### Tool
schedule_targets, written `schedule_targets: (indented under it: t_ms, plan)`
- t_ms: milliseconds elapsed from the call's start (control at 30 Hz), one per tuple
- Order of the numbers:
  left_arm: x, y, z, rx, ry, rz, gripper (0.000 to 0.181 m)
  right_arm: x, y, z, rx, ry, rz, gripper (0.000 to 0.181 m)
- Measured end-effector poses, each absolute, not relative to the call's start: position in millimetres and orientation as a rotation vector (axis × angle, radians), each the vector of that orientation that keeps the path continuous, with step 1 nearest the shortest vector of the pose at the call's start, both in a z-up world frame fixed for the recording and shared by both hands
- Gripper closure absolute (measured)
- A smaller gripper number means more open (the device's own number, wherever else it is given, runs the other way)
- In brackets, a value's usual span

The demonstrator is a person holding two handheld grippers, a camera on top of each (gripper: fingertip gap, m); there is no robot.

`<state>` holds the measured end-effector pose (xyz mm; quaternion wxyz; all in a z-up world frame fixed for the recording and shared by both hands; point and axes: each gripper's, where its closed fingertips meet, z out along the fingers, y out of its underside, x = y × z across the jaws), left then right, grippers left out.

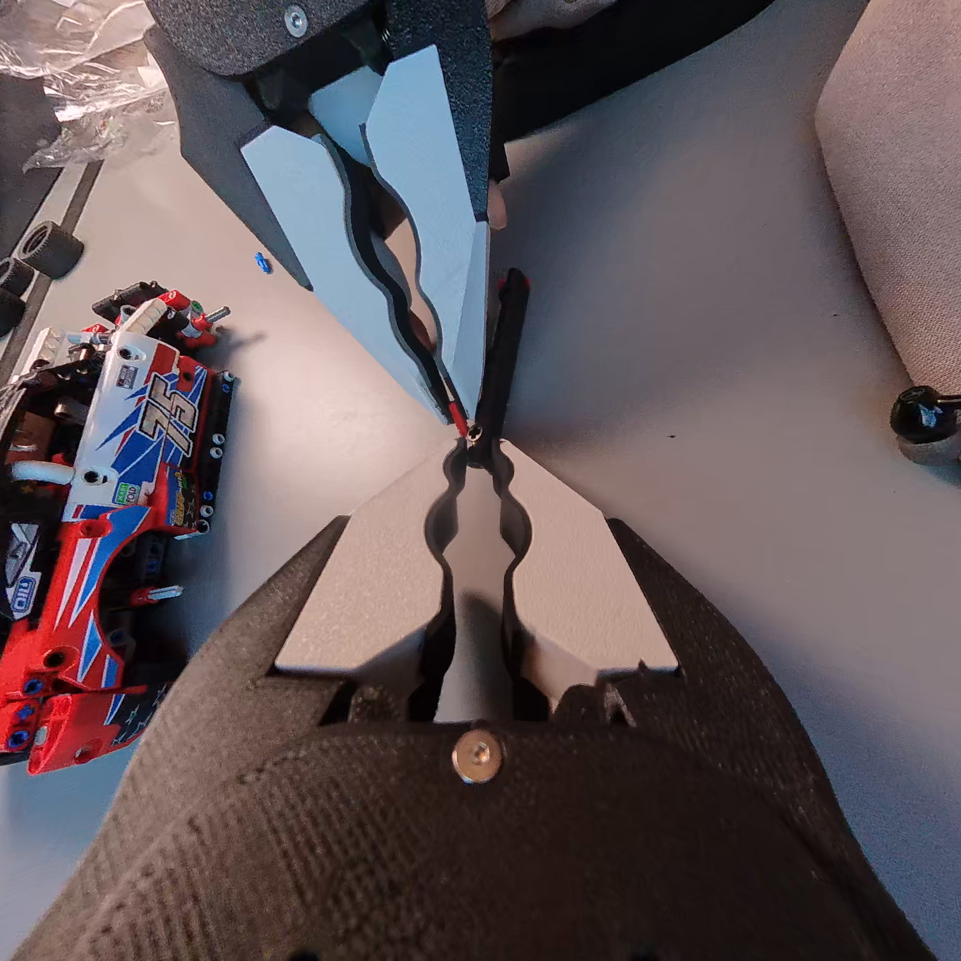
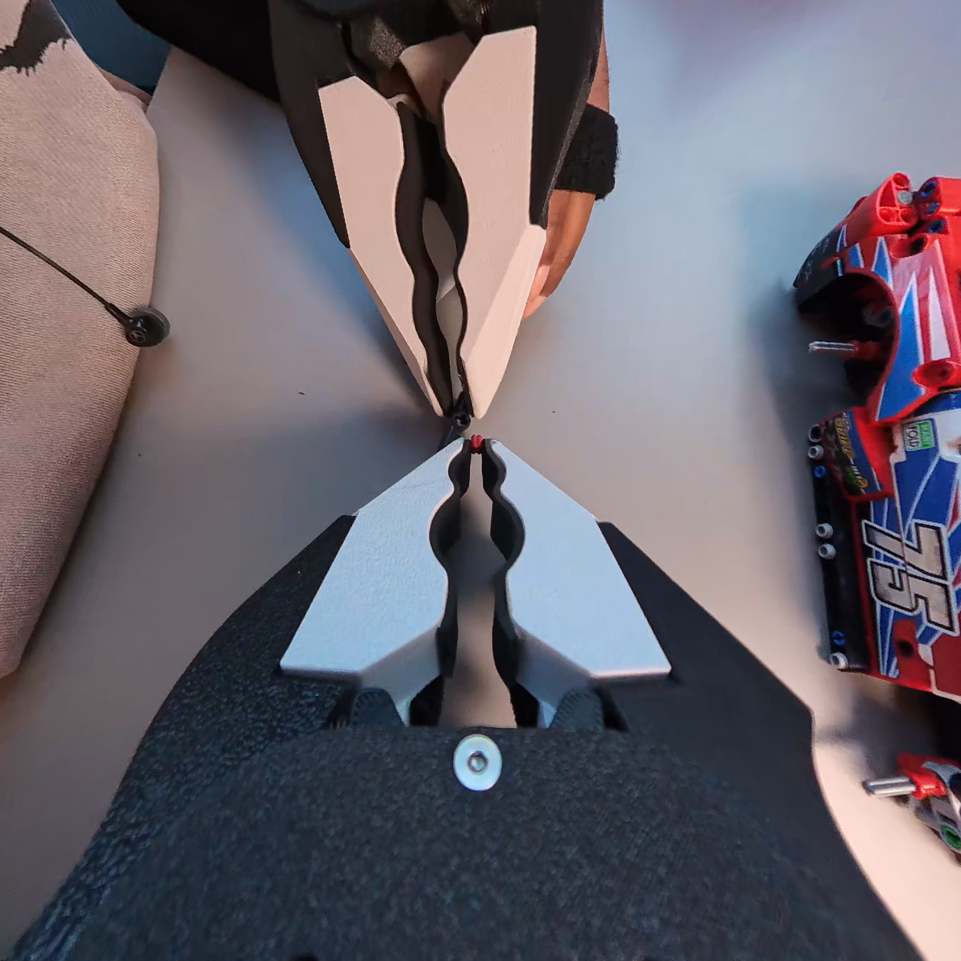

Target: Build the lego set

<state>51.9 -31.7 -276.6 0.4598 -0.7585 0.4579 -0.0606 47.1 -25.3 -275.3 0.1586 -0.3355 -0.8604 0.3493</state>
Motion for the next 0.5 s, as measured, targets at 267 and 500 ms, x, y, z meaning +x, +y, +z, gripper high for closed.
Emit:
schedule_targets:
  t_ms: [267, 500]
  plan:
    - [50.3, -29.5, -279.1, -1.955, 1.052, -0.210, 0.167, 49.4, -29.7, -273.5, -0.904, -2.467, 1.017, 0.180]
    - [53.0, -32.4, -282.9, -2.000, 1.053, -0.268, 0.173, 49.2, -33.1, -270.9, -0.888, -2.456, 1.058, 0.180]
